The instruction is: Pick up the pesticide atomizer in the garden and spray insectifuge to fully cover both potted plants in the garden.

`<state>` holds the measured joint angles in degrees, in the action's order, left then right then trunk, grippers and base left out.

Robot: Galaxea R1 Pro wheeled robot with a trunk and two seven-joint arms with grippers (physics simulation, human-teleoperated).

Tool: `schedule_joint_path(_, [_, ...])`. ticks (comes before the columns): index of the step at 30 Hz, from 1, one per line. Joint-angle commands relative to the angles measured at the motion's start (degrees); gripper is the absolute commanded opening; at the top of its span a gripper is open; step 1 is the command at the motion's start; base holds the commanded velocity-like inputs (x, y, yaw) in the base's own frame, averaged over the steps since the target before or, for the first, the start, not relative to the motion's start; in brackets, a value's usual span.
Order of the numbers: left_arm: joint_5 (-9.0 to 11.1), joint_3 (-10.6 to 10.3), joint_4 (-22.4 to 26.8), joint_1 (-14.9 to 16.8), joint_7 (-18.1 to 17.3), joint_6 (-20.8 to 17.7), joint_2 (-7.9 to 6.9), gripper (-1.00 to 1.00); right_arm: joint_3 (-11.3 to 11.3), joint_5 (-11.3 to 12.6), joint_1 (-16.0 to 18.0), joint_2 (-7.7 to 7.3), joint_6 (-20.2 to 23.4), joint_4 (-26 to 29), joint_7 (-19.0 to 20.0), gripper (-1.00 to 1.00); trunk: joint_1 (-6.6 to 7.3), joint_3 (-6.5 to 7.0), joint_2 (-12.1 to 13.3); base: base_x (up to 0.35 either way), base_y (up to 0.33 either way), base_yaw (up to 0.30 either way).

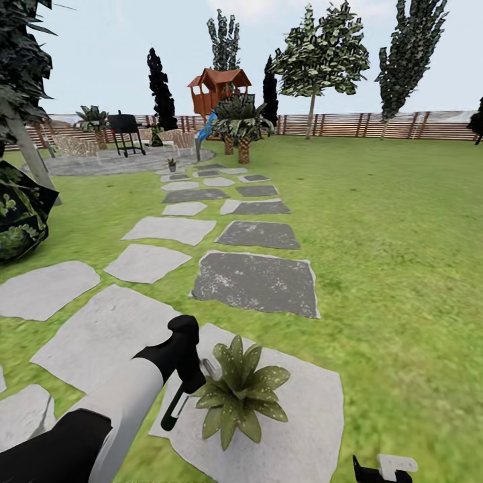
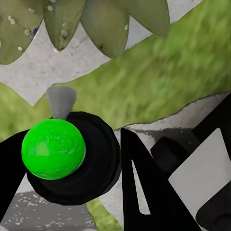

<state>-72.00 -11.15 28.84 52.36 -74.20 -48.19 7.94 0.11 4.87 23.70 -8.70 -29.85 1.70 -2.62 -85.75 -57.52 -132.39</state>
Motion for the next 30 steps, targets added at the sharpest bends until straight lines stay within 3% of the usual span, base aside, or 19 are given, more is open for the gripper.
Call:
schedule_joint_path(1, [-0.42,-0.09,0.08,0.02,-0.51,-0.50,0.03,-1.00,0.09,0.49,0.03,0.00,-0.21,-0.03,0.16,1.00,0.01,-0.05,-0.02,0.000,0.000,0.024])
schedule_joint_path(9, [-0.42,-0.10,0.12,0.02,-0.51,-0.50,0.06,-1.00,0.14,0.49,0.03,0.17,-0.21,-0.03,0.19,1.00,0.01,-0.05,-0.02,-0.031,-0.157,0.099])
schedule_joint_path(20, [-0.34,0.06,0.06,-0.07,-0.51,-0.50,0.04,-1.00,0.15,0.49,0.03,0.18,-0.20,-0.03,0.17,1.00,0.01,-0.05,-0.02,-0.269,-0.031,0.277])
schedule_joint_path(24, [-0.24,0.22,0.83,-5.40,0.77,-0.42,-0.11,-1.00,0.07,0.49,0.03,0.10,-0.21,-0.03,0.16,1.00,0.01,-0.05,-0.02,-0.020,0.000,0.157])
schedule_joint_path(26, [1.28,0.31,0.59,-6.64,3.61,-0.28,-0.13,-1.00,0.07,0.49,0.03,0.09,-0.21,-0.03,0.17,1.00,0.01,-0.05,-0.02,-0.001,0.000,0.018])
schedule_joint_path(28, [6.31,0.34,0.22,-7.07,7.63,0.04,-0.46,-1.00,0.10,0.49,0.03,0.09,-0.21,-0.03,0.23,1.00,0.01,-0.05,-0.02,0.000,0.000,0.003])
schedule_joint_path(30, [9.09,0.32,0.51,-8.43,12.50,0.21,-0.53,-1.00,0.13,0.49,0.03,0.11,-0.21,-0.03,0.28,1.00,0.01,-0.05,-0.02,0.000,0.000,0.001])
